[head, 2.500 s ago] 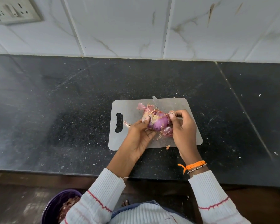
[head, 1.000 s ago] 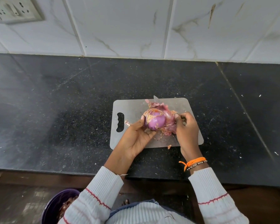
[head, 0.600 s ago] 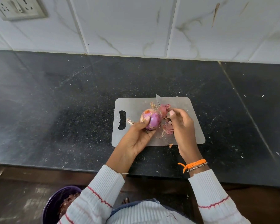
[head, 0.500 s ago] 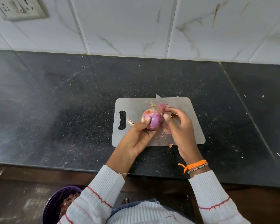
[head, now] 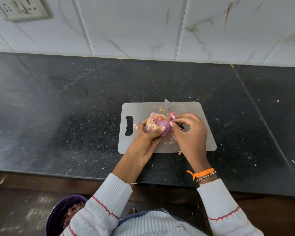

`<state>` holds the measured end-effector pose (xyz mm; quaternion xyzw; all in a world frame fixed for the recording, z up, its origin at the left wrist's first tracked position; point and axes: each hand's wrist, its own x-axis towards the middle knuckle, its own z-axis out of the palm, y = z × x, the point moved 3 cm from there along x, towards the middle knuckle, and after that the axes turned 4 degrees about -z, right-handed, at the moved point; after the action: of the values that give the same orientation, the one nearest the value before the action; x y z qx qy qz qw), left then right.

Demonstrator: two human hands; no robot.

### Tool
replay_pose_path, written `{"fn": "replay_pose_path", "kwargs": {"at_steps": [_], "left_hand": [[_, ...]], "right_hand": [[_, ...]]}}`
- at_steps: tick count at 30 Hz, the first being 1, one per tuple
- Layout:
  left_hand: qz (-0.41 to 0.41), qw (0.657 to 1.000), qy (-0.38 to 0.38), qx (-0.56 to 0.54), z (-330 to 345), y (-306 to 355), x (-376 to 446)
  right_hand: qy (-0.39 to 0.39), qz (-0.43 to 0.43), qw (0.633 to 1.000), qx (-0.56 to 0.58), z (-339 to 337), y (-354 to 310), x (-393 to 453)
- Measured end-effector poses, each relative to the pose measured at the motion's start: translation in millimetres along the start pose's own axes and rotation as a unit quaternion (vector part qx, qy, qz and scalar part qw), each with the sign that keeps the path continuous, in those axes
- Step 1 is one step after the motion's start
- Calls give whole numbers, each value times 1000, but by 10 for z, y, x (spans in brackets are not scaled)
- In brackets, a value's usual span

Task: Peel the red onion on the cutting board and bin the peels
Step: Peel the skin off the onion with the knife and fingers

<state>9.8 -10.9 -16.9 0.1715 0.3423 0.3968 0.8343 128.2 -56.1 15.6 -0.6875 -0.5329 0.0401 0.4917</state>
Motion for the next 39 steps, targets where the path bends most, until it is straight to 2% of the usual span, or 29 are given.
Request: {"fn": "replay_pose_path", "kwargs": {"at_steps": [5,11,14,17,21,33,39], "left_hand": [[-22,1000,5,-8,-14,-22,-5],[-72,994,-41,-74,13,-12,-7],[-74,993,-43,-76,21,-16,-5],[-80,994,-42,-66,41,-19,-24],[-75,997,-12,-30,44,-34,-51],[-39,998,35,-22,83,-70,-61],[-45,998,39,-1,127,-31,-103]], "right_hand": [[-14,34,999,23,14,71,4],[-39,65,997,10,-4,206,-17],[-28,63,996,59,-30,121,-27],[-27,98,986,134,-9,33,-34],[-10,116,981,154,6,-14,-30],[-4,113,989,93,-46,47,-10],[-3,170,969,181,-45,113,-14]]}}
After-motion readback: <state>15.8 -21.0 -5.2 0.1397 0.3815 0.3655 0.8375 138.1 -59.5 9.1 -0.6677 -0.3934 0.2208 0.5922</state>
